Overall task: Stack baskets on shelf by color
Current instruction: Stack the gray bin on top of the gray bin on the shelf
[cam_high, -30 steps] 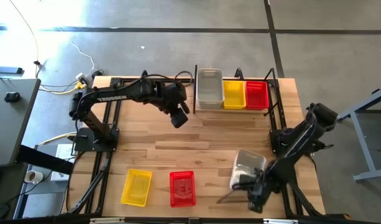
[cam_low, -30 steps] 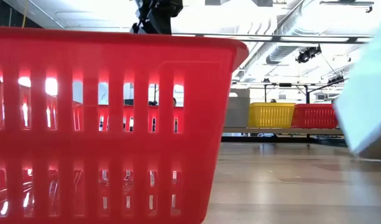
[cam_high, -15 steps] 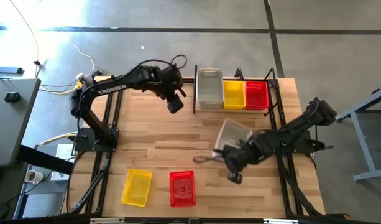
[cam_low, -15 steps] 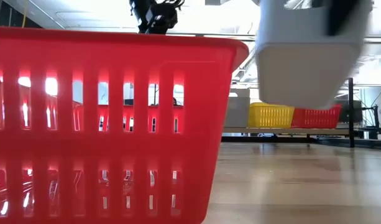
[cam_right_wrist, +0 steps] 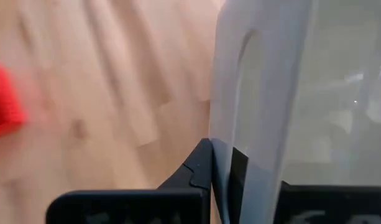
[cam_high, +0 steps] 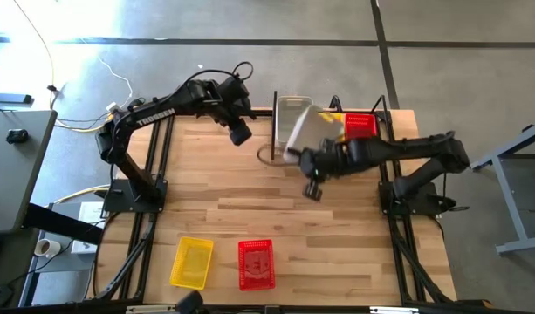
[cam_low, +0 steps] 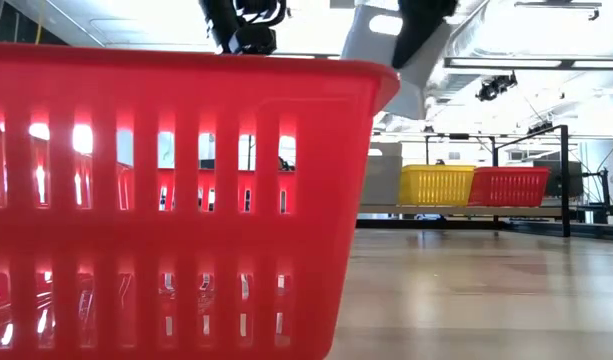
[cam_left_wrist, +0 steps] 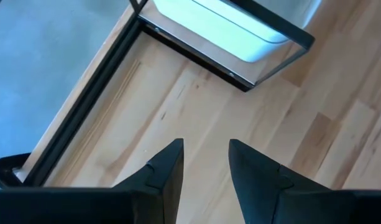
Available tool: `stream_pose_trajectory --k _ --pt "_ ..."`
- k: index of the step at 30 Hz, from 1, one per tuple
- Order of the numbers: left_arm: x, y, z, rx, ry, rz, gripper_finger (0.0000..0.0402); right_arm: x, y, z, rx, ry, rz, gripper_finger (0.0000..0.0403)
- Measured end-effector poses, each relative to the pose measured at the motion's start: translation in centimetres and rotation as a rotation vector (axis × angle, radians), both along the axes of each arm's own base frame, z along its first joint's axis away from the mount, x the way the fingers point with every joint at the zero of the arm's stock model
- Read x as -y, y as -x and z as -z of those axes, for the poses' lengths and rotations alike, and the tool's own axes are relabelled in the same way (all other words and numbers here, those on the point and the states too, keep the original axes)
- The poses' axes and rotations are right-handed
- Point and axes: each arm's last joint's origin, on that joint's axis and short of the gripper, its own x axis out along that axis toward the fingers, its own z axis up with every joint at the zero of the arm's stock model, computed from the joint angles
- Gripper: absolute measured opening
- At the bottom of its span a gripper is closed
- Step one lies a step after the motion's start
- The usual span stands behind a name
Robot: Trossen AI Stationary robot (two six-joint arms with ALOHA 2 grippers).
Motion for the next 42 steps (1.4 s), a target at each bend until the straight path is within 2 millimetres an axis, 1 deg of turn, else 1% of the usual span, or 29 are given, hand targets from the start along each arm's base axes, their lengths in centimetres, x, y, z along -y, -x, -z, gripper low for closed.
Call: stream_pose_trajectory --k 5,10,15,19,24,30,36,42 --pt "-0.2 0.1 0.0 0.000 0.000 -0.006 0.0117 4.4 0.0 -1.2 -0.026 0.122 -0.051 0.0000" --pt "-0.1 0.1 0.0 0.005 0.005 -0.019 0.0117 8.3 0.6 -1.4 -0.094 0.222 -0.133 0.0000" --pt "-0.1 0.1 0.0 0.028 0.032 -0.089 0.0117 11.3 0.8 -0.8 -0.166 0.256 -0.241 0.0000" --pt "-0.1 0.1 0.0 0.049 0.056 -0.152 0.0117 12.9 0.3 0.5 -0.206 0.218 -0.298 0.0000" --pt "-0.1 0.1 0.0 0.064 0.075 -0.200 0.0117 13.9 -0.6 2.2 -0.247 0.176 -0.317 0.0000" --pt "-0.1 0.1 0.0 0.072 0.084 -0.224 0.0117 14.0 -1.5 3.3 -0.244 0.118 -0.349 0.0000" --pt "-0.1 0.1 0.0 0.079 0.093 -0.247 0.0117 13.9 -1.9 3.7 -0.234 0.105 -0.408 0.0000" --pt "-0.1 0.1 0.0 0.080 0.093 -0.247 0.0117 13.9 -1.9 4.0 -0.246 0.096 -0.407 0.0000"
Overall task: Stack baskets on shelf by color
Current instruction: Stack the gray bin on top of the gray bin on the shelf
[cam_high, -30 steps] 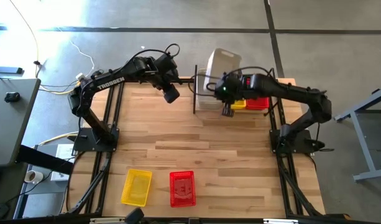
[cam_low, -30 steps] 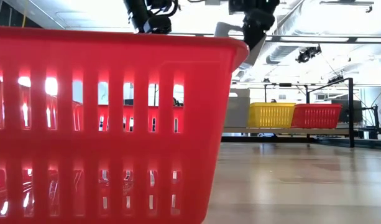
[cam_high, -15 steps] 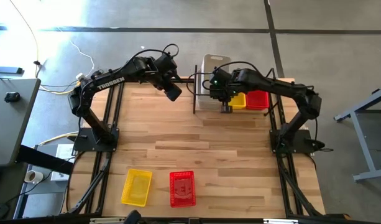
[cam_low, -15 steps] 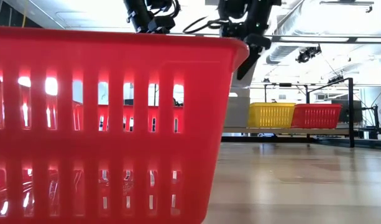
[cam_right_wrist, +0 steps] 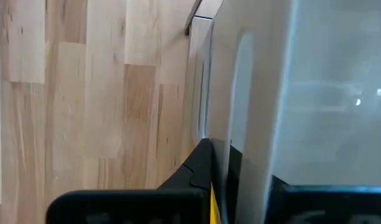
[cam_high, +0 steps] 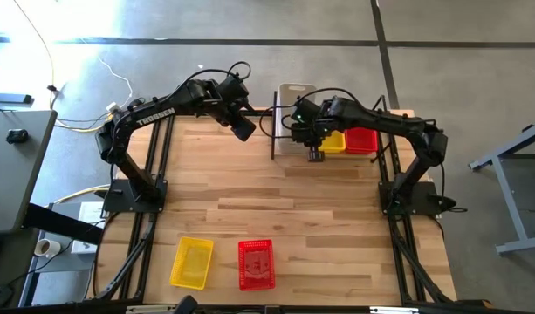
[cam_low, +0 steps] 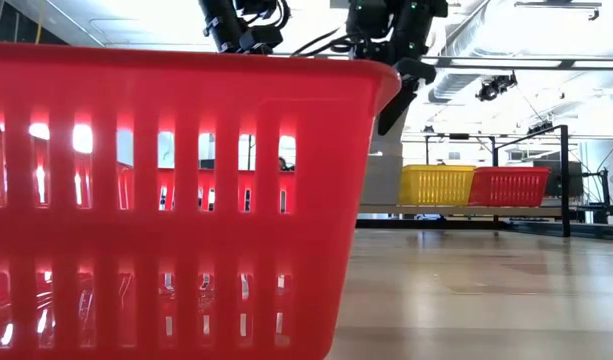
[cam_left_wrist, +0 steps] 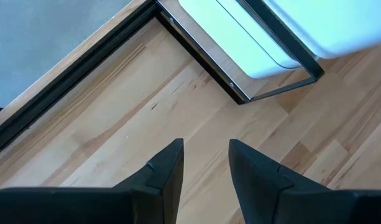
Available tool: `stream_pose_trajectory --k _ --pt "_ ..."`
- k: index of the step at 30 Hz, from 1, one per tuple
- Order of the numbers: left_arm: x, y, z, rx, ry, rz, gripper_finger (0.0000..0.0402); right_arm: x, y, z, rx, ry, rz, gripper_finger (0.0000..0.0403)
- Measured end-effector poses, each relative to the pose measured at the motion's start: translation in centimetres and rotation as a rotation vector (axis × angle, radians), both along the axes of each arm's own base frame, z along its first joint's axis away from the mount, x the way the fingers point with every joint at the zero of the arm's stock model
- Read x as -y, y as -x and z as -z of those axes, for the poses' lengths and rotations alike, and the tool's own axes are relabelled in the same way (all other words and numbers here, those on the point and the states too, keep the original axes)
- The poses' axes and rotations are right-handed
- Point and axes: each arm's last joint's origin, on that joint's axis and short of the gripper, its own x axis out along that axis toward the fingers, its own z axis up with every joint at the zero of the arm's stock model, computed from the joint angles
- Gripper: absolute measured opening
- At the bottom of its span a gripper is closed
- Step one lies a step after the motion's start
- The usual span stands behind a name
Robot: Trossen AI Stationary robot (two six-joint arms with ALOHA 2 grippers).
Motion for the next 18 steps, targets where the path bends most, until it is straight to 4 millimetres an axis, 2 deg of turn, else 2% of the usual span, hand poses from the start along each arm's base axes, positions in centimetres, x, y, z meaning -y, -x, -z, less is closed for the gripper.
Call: stream_pose_trajectory --k 18 --pt "0.06 -0.04 0.00 0.000 0.001 0.003 0.0117 0.24 -0.09 -0.05 0.018 0.013 0.052 0.0000"
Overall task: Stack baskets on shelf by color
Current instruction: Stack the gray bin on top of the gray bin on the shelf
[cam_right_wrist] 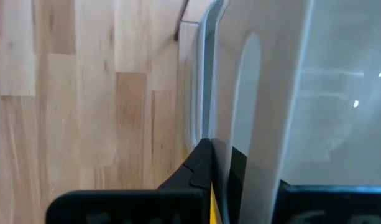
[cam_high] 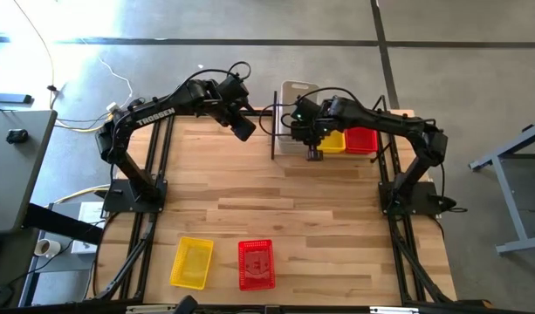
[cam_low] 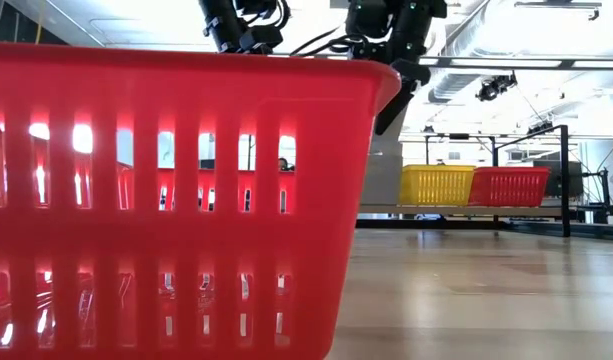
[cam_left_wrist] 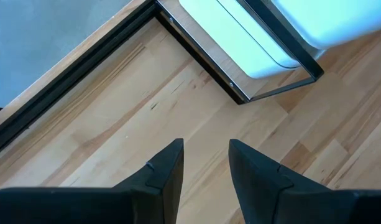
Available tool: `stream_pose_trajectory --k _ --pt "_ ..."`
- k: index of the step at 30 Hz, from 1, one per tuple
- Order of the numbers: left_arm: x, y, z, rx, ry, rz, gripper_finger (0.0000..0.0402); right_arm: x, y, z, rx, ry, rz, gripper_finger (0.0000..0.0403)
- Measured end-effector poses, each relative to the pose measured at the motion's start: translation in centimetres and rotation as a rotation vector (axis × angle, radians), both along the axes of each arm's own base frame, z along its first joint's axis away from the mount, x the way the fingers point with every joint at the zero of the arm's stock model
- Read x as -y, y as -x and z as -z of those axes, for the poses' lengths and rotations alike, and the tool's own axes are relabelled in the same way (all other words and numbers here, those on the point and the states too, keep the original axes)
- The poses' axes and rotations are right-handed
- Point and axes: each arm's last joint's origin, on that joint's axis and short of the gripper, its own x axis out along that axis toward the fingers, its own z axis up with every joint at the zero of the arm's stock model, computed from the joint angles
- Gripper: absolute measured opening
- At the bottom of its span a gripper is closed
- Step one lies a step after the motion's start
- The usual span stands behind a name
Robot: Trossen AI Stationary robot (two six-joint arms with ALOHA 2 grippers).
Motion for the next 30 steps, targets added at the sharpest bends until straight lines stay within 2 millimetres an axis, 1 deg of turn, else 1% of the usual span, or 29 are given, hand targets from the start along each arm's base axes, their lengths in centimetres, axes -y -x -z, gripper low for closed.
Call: stream_pose_trajectory --k 9,12,16,20,23,30 --pt "0.00 0.00 0.00 0.000 0.000 0.000 0.0117 0.02 -0.17 -0.05 0.025 -0.010 0.006 0.0002" --pt "0.00 0.00 0.00 0.000 0.000 0.000 0.0117 0.03 -0.17 -0.05 0.027 -0.014 0.022 0.0021" --pt "0.00 0.00 0.00 -0.001 -0.001 0.003 0.0117 0.07 -0.20 -0.07 0.030 -0.006 0.029 0.0066" --pt "0.00 0.00 0.00 -0.004 -0.005 0.014 0.0117 0.14 -0.32 -0.15 0.031 0.036 0.040 0.0097" --pt "0.00 0.00 0.00 -0.005 -0.005 0.014 0.0117 0.26 -0.35 -0.19 0.028 0.068 0.051 0.0107" --pt "0.00 0.00 0.00 -0.010 -0.012 0.031 0.0117 0.10 -0.40 -0.21 0.008 0.118 0.057 0.0108"
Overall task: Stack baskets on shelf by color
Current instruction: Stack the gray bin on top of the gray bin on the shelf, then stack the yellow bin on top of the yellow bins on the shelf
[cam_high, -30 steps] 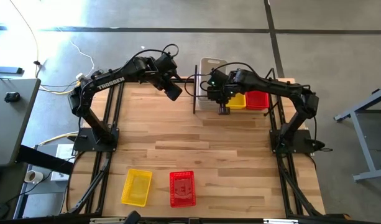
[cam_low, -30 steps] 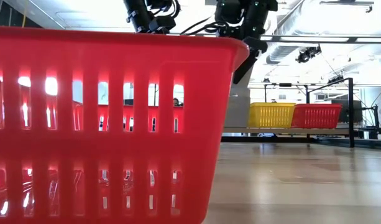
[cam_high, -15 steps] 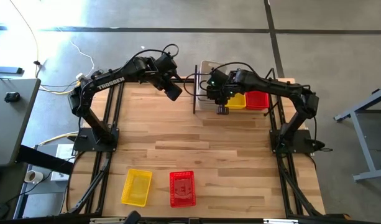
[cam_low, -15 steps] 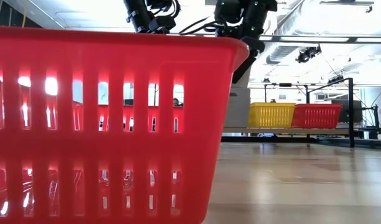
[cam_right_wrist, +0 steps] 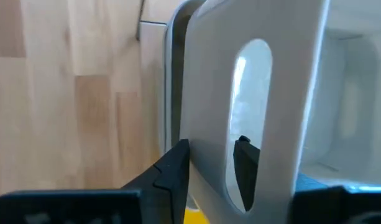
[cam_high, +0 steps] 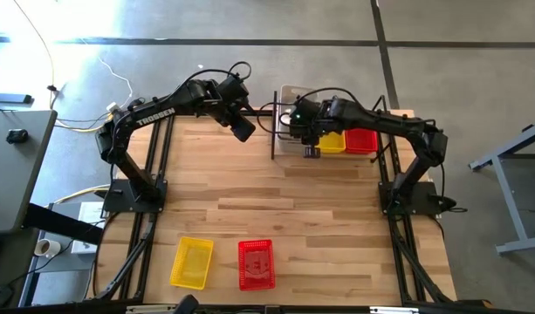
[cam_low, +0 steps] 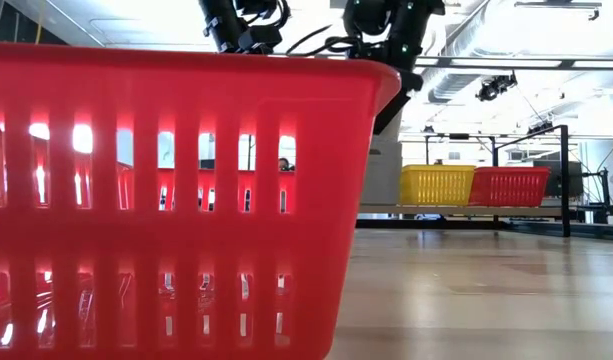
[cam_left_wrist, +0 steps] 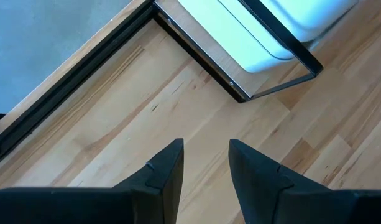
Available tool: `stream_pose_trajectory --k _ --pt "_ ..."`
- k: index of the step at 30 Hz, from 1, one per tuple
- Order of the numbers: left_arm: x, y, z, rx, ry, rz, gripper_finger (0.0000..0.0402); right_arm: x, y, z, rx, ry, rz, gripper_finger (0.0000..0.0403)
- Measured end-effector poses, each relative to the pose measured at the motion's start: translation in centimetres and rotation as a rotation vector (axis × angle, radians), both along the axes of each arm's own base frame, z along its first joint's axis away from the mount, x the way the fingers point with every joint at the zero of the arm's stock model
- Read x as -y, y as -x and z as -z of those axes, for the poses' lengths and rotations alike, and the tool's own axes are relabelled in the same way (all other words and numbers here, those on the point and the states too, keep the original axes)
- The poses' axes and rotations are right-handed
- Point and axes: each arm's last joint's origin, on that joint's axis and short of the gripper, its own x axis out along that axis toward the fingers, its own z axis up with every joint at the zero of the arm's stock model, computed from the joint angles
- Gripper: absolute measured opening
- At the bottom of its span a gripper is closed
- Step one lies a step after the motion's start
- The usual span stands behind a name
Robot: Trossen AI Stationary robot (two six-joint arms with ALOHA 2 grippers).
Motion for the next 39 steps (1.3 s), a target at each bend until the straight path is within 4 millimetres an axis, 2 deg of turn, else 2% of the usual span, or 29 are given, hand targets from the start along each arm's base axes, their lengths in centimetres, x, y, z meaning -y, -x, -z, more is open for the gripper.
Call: stream_pose_trajectory --k 10,15,19,28,39 --pt "0.0 0.0 0.0 0.000 0.000 0.000 0.0117 -1.1 -0.3 0.0 -0.035 0.054 -0.049 0.0108" --pt "0.1 0.0 0.0 0.012 0.026 0.012 0.0117 -1.7 -0.2 -0.5 -0.019 0.086 0.019 0.0108" --pt "0.9 0.6 0.0 -0.009 0.108 0.024 0.0117 -2.3 0.0 -1.7 0.010 0.084 0.102 0.0108" --pt "5.1 2.1 -1.7 -0.120 0.099 0.110 0.0117 -3.9 -0.5 -4.5 0.169 0.002 0.281 0.0108" --pt "11.4 6.2 -1.8 -0.063 0.136 0.073 0.0117 -6.6 -1.2 -4.9 0.239 -0.211 0.319 0.0108"
